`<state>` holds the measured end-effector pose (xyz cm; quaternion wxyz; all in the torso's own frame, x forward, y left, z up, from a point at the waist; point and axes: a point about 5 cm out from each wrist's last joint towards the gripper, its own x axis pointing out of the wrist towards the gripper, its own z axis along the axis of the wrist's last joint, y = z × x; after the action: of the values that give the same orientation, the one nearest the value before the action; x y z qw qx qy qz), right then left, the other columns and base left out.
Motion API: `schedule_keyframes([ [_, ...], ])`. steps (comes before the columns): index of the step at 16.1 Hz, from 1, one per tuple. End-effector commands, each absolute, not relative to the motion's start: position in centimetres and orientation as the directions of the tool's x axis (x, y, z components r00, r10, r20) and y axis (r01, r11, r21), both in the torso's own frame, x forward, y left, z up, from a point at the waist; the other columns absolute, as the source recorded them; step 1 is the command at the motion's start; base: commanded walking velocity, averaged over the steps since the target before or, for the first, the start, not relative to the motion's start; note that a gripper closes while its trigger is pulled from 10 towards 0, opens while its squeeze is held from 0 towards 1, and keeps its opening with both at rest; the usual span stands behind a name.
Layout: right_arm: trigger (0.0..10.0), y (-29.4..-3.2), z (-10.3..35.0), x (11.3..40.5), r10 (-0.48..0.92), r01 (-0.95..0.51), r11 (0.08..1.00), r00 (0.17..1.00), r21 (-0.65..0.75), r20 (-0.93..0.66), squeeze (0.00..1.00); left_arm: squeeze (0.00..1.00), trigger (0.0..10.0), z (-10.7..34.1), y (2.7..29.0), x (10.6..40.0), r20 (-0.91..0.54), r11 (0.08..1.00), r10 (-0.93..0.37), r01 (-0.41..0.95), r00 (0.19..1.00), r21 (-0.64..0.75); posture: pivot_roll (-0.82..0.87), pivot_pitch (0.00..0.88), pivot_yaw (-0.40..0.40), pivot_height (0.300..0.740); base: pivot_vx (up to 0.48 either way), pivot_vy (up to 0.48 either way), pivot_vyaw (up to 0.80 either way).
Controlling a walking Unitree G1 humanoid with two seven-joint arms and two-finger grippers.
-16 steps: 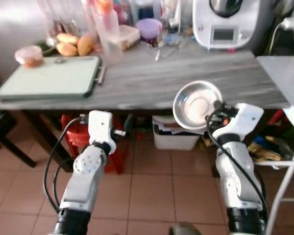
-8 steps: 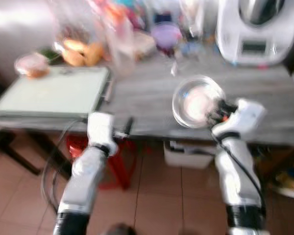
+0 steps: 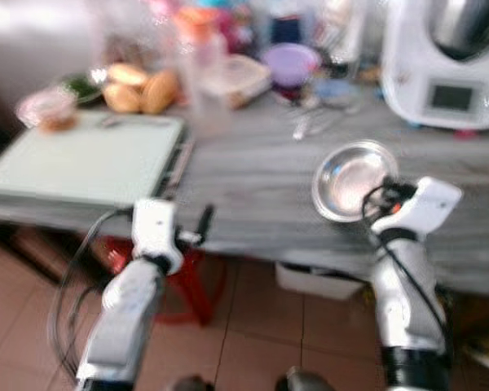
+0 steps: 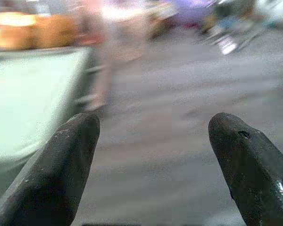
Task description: Setting the table
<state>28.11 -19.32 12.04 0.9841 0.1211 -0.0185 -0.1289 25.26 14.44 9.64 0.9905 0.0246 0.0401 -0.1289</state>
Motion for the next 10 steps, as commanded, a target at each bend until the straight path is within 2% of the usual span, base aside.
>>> schedule_keyframes([
  [1, 10.0, -19.9, 12.0, 27.7, -0.294, 0.287, 0.921, 0.956, 0.265, -0.012, 0.0, 0.0, 10.0, 10.4, 14.8, 25.2, -0.039, 0.969, -0.226, 0.229, 0.973, 0.098, -0.03, 0.0, 0.052, 0.74, 0.0, 0.0, 0.0],
  [3, 10.0, -19.7, 11.2, 27.1, -0.336, 0.343, 0.879, 0.938, 0.33, -0.081, 0.0, 0.0, 10.0, 10.4, 15.3, 25.0, -0.034, 0.978, -0.19, 0.192, 0.981, 0.077, -0.02, 0.0, 0.051, 0.74, 0.0, 0.0, 0.0],
  [10, 10.0, -19.4, 9.5, 25.5, -0.378, 0.445, 0.797, 0.895, 0.408, -0.239, 0.0, 0.0, 10.0, 10.3, 14.5, 24.6, -0.067, 0.96, -0.271, 0.275, 0.96, 0.056, -0.03, 0.0, 0.059, 0.74, 0.0, 0.0, 0.0],
])
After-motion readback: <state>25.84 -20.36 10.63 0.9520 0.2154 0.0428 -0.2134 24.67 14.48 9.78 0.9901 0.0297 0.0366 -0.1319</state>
